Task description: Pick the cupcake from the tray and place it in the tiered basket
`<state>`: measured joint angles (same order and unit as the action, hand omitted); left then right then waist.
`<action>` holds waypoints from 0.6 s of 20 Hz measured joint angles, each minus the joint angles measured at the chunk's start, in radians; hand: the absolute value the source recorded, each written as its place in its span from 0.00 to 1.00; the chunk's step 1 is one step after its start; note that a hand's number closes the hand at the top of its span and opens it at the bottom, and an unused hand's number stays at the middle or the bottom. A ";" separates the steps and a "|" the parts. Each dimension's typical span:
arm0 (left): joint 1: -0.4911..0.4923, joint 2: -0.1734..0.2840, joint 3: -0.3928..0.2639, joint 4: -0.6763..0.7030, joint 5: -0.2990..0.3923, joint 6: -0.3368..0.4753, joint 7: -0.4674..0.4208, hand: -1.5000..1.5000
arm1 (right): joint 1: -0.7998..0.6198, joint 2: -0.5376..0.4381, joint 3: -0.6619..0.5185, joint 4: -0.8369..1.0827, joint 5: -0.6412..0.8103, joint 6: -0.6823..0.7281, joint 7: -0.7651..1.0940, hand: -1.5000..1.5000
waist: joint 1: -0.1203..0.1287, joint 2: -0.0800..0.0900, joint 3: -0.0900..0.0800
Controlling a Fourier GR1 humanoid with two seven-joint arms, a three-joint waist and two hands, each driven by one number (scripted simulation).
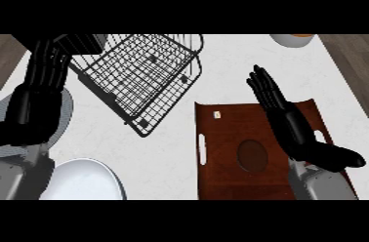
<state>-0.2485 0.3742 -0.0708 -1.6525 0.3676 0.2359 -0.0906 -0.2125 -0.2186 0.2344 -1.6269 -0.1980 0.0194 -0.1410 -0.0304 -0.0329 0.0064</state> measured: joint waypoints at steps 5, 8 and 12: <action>-0.001 0.071 -0.052 -0.009 -0.124 -0.033 -0.034 0.50 | -0.050 0.022 0.085 -0.067 -0.022 0.085 0.026 1.00 | 0.027 0.017 0.003; 0.015 0.124 -0.085 -0.019 -0.200 -0.041 -0.035 0.50 | -0.070 -0.041 0.076 -0.045 0.083 0.045 0.071 1.00 | 0.015 0.014 -0.001; 0.025 0.147 -0.126 -0.032 -0.282 -0.034 -0.041 0.50 | -0.027 0.028 0.046 0.025 0.148 -0.117 0.116 0.00 | 0.020 0.021 0.006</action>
<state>-0.2234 0.5212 -0.1970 -1.6845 0.0856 0.2016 -0.1315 -0.2397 -0.1911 0.2806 -1.6022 -0.0500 -0.0973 -0.0249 -0.0106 -0.0122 0.0122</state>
